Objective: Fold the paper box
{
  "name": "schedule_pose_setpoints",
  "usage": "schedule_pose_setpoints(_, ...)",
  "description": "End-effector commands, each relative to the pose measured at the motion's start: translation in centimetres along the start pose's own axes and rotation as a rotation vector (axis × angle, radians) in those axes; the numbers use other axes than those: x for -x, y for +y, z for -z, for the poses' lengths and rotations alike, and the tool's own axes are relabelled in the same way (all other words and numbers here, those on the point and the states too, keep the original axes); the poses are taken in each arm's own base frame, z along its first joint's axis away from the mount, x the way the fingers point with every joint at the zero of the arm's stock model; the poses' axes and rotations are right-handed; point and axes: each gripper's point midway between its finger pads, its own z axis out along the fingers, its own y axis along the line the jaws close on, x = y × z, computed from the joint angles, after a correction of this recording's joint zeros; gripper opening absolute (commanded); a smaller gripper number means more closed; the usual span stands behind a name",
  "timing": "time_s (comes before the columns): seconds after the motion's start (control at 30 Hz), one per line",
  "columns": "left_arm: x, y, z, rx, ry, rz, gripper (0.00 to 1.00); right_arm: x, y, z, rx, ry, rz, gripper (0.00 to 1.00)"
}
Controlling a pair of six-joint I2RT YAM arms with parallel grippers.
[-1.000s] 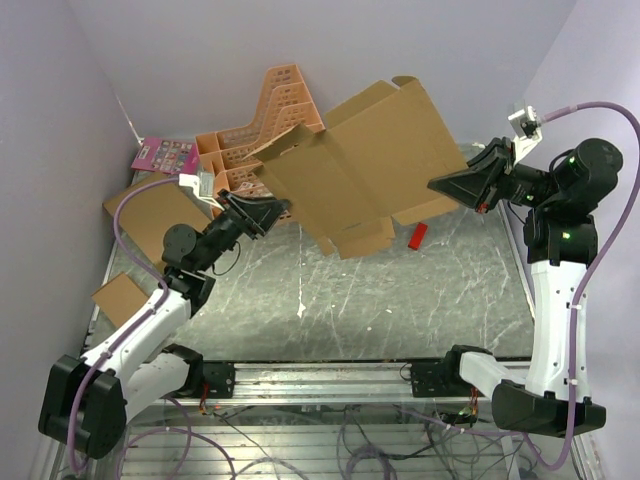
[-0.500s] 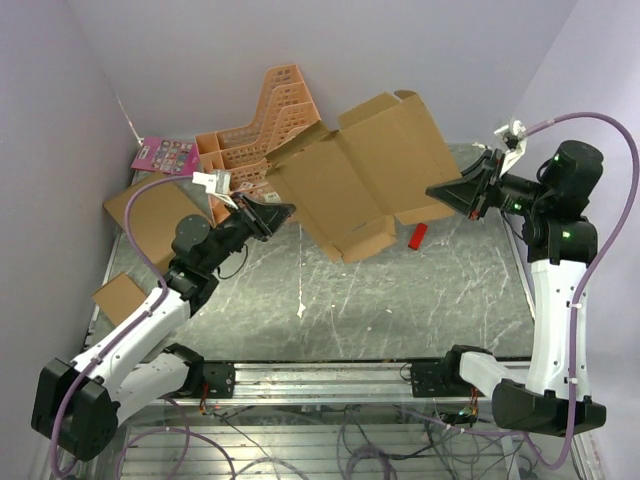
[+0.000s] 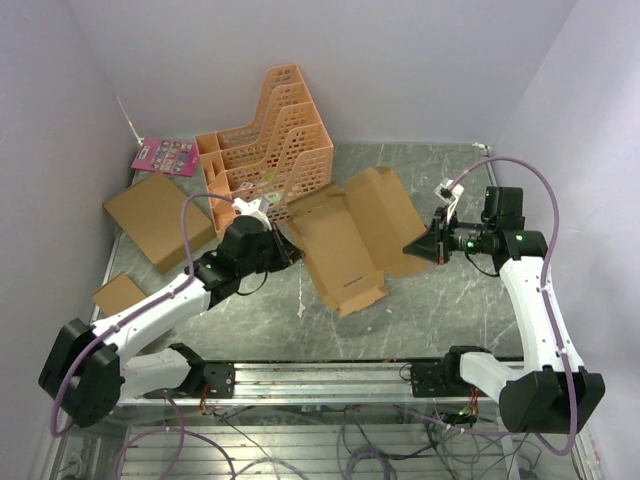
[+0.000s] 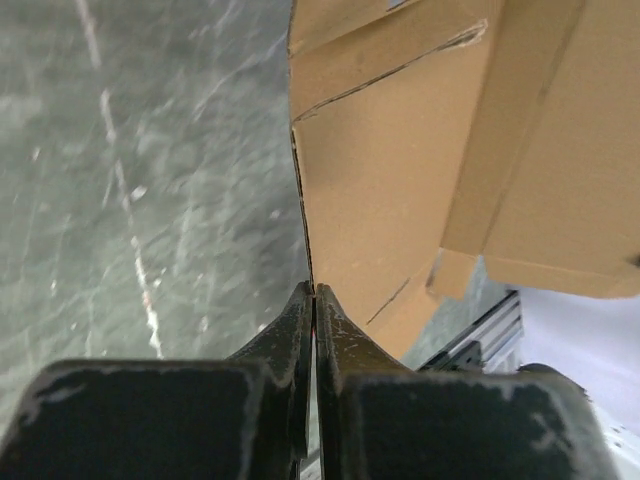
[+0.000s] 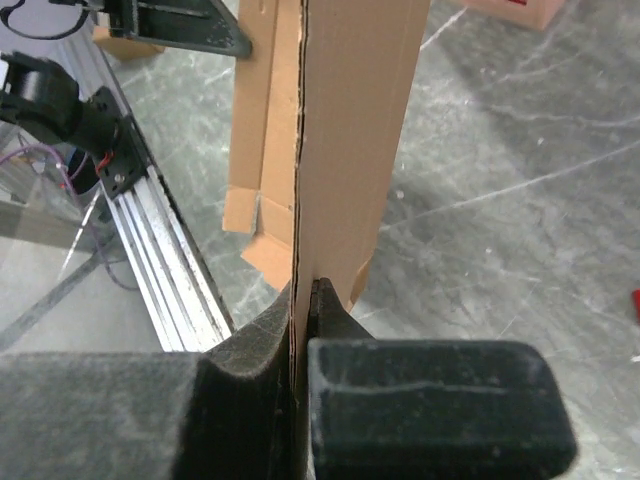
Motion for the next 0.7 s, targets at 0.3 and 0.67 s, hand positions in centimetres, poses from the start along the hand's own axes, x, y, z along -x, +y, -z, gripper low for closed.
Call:
schedule_pose_setpoints(0.3,-6.3,7.1,-1.3,0.287,0.165,0.118,0.11,-2.3,0.2,-3.4,0.189,0.065,-0.118,0.0)
schedule_pose_setpoints(0.67,-8.5,9.5,1.4,0.379,0.227,0.138,0.11,-6.5,0.6,-6.2,0.339,0.073,-0.42,0.0)
